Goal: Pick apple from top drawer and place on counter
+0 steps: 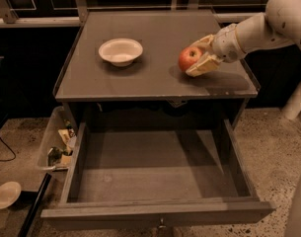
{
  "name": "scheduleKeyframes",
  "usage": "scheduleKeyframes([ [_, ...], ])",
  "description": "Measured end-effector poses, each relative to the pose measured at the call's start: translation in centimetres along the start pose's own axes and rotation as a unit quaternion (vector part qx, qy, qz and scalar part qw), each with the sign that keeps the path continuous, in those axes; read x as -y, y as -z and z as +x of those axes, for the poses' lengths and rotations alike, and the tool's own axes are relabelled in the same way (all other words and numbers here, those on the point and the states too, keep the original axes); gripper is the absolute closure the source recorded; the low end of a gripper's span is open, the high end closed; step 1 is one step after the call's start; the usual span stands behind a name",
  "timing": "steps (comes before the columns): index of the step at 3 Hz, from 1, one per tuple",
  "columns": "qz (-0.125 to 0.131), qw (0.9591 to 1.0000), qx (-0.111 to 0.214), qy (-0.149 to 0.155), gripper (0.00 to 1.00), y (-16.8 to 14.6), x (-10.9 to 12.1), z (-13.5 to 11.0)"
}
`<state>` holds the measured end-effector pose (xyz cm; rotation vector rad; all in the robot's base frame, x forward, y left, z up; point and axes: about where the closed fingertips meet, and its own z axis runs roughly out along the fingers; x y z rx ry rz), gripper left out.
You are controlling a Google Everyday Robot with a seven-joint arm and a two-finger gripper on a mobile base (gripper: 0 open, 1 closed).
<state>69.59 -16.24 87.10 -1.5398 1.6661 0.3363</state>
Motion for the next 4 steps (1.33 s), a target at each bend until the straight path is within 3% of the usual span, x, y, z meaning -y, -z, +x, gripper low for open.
scheduleKeyframes([
  [1, -0.029, 0.9994, 0.008, -0.018, 1.00, -1.81, 0.54, 0.72],
  [2, -0.031, 0.9993, 0.009, -0.017, 0.84, -1.99, 0.63, 0.71],
  [4, -0.031, 0.9993, 0.009, -0.017, 0.37, -1.99, 0.62, 0.71],
])
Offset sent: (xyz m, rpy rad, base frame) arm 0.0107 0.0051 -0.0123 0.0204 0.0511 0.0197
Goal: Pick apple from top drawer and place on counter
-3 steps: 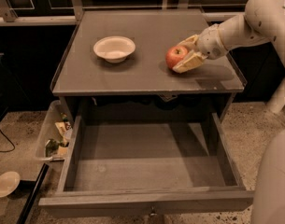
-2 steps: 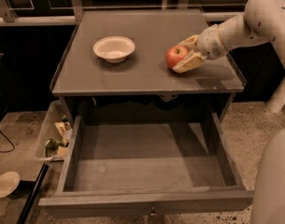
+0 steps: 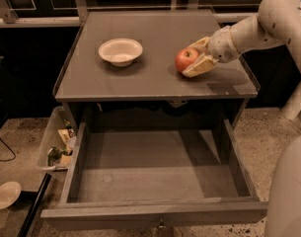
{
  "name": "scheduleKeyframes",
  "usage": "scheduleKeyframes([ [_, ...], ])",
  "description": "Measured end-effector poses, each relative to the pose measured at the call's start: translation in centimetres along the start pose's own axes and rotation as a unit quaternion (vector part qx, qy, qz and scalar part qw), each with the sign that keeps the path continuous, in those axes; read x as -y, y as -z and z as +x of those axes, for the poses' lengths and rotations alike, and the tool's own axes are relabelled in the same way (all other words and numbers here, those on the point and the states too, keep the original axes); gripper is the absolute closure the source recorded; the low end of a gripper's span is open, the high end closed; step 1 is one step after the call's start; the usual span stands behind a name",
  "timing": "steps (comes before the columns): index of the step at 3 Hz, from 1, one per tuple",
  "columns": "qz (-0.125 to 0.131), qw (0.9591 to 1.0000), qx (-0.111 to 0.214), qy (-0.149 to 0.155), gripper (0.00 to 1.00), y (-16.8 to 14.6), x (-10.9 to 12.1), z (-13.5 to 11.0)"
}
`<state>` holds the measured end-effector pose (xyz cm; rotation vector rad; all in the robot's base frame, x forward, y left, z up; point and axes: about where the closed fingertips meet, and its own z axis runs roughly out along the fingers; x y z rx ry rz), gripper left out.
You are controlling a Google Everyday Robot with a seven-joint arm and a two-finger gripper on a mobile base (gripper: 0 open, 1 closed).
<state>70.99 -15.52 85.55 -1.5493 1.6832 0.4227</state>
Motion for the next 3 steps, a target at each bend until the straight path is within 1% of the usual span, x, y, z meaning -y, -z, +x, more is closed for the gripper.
scheduleKeyframes([
  [1, 0.000, 1.0000, 0.000, 0.000, 0.14, 0.00, 0.00, 0.00],
  [2, 0.000, 1.0000, 0.000, 0.000, 0.00, -0.01, 0.00, 0.00],
  [3, 0.000, 1.0000, 0.000, 0.000, 0.00, -0.01, 0.00, 0.00],
])
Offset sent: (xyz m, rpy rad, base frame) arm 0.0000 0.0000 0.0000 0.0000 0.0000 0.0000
